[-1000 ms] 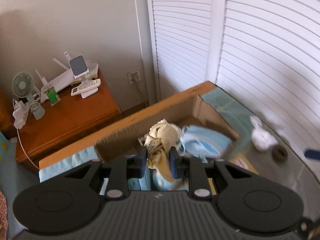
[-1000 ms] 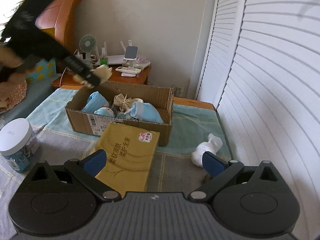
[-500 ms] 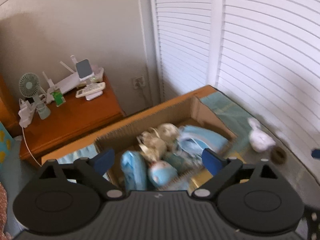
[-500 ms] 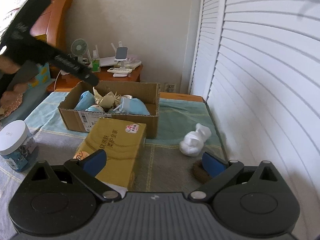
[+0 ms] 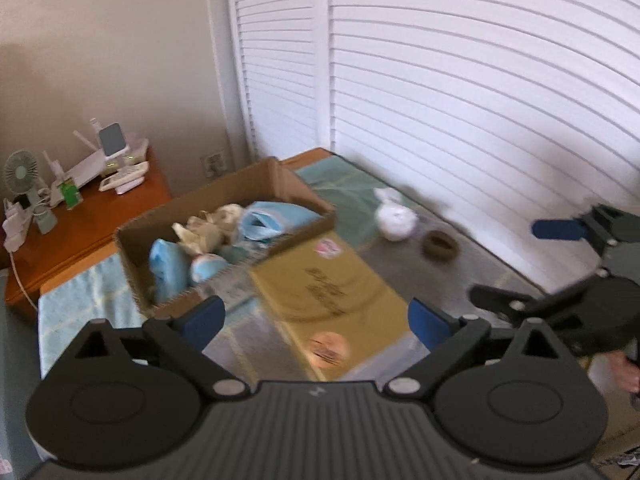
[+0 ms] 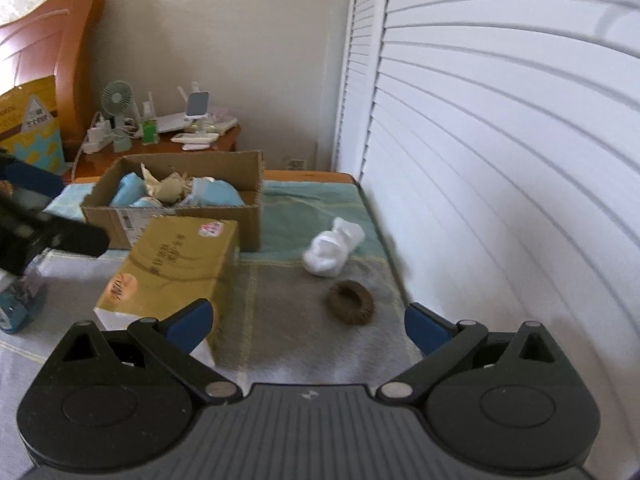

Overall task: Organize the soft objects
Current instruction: 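Move the right tool to the brown hair tie and grasp it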

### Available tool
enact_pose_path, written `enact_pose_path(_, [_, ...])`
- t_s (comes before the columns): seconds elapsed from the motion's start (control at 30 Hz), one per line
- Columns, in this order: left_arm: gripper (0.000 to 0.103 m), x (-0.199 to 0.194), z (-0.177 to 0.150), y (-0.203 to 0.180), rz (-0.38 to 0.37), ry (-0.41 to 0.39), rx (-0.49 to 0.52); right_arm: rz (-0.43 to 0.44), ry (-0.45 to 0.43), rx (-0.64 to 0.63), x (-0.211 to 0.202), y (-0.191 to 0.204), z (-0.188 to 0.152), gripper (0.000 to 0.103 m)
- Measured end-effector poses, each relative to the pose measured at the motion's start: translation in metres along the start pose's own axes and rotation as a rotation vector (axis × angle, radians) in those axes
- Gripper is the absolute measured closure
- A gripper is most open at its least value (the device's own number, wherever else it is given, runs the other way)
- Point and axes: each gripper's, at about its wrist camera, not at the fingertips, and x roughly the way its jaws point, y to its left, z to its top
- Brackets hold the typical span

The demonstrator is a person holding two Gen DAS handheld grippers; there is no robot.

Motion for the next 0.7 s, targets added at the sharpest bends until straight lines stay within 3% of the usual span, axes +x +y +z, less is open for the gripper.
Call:
enact_pose_path(0.2, [0.005, 0.005, -0.019, -0.021, -0.058, 0.029, 0.037, -0.023, 0.015, 0.008, 0.003, -0.011, -0.006, 0.000])
enact_pose_path(0.53, [0.005, 0.014, -0.044, -0.042, -0.075, 0.039, 0.102, -0.035, -0.007, 0.024, 0.026, -0.020, -0.004, 0.000])
enact_pose_path(0.7, [0.005, 0.015, -0.046, -0.039, -0.072, 0.037, 0.107, -0.036, -0.022, 0.020, 0.047, -0.022, -0.003, 0.005])
